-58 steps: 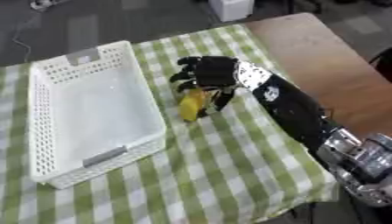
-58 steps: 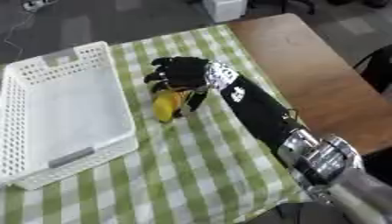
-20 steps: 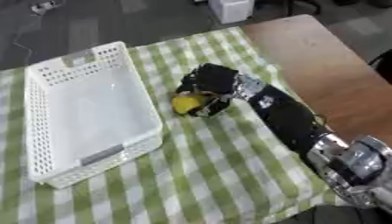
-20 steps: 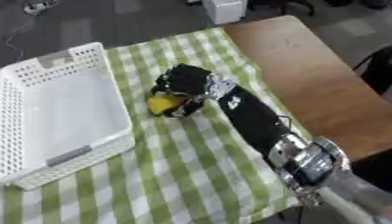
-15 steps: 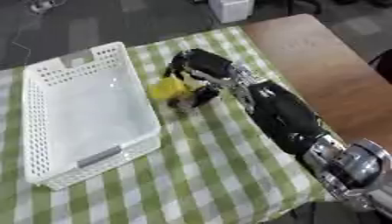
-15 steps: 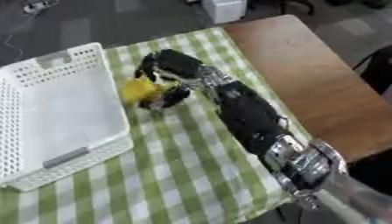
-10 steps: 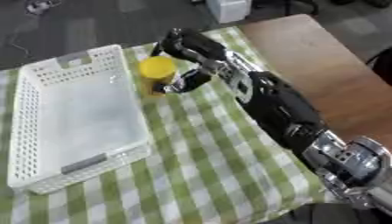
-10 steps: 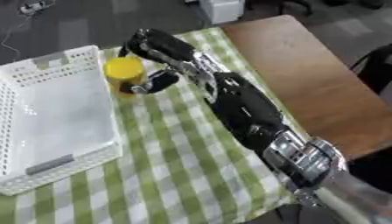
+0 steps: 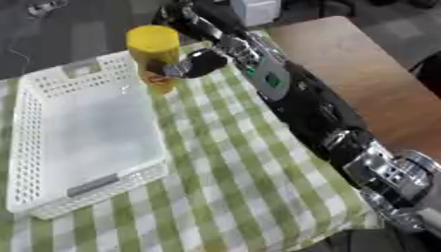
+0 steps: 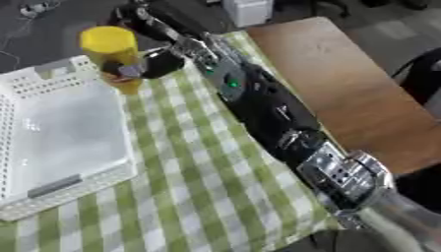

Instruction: Pick up objects on the table and place them in the box.

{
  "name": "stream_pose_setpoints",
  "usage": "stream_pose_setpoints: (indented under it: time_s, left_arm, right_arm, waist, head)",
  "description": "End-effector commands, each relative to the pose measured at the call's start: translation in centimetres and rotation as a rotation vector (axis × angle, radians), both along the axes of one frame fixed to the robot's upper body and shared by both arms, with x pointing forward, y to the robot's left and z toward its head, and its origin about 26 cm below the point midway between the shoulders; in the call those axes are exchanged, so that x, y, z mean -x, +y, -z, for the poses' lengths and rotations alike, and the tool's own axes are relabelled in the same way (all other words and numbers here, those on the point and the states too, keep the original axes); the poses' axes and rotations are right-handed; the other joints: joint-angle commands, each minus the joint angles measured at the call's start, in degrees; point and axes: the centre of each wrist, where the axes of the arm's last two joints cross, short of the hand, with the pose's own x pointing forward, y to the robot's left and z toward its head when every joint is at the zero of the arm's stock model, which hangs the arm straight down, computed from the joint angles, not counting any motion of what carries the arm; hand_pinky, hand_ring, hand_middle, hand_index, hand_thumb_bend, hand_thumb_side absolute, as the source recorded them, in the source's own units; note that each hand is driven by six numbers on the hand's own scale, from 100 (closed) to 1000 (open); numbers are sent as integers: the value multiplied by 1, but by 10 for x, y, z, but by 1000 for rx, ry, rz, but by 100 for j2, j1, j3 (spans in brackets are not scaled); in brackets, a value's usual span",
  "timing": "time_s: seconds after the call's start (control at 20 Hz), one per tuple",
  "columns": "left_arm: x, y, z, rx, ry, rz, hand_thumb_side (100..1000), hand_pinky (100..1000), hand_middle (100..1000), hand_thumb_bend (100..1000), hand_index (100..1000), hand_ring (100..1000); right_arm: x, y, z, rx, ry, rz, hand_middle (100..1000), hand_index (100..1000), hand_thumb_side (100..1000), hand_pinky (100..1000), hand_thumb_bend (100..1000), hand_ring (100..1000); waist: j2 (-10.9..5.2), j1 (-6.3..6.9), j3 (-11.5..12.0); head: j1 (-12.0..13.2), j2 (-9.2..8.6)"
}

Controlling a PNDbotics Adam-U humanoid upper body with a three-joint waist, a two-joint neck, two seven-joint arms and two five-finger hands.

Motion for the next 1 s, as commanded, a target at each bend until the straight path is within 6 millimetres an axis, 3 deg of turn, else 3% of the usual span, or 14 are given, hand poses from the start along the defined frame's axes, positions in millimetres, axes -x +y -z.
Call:
stream_pose_setpoints:
  time_s: [0.05, 0.45, 1.0]
  left_arm:
    - [0, -2, -11, 11, -57, 26, 670, 682, 907, 167, 908, 683]
    - [-4, -8, -21, 49, -93, 55, 670, 686, 905, 169, 907, 686]
    - [-9, -16, -34, 81, -108, 86, 672, 689, 905, 171, 907, 690]
  right_arm:
    - [7, 9, -27, -49, -48, -71, 100, 100, 377, 100, 512, 100]
    - [16, 25, -38, -78, -43, -175, 100, 100, 378, 100, 507, 100]
    - [16, 35, -33, -47, -33, -235, 100, 100, 410, 100, 548, 100]
  waist:
    - [-89, -14, 37]
    - [-81, -66, 201]
    - [-61, -150, 435]
  head:
    - [-98, -107]
    - [-69, -186]
    - [44, -252]
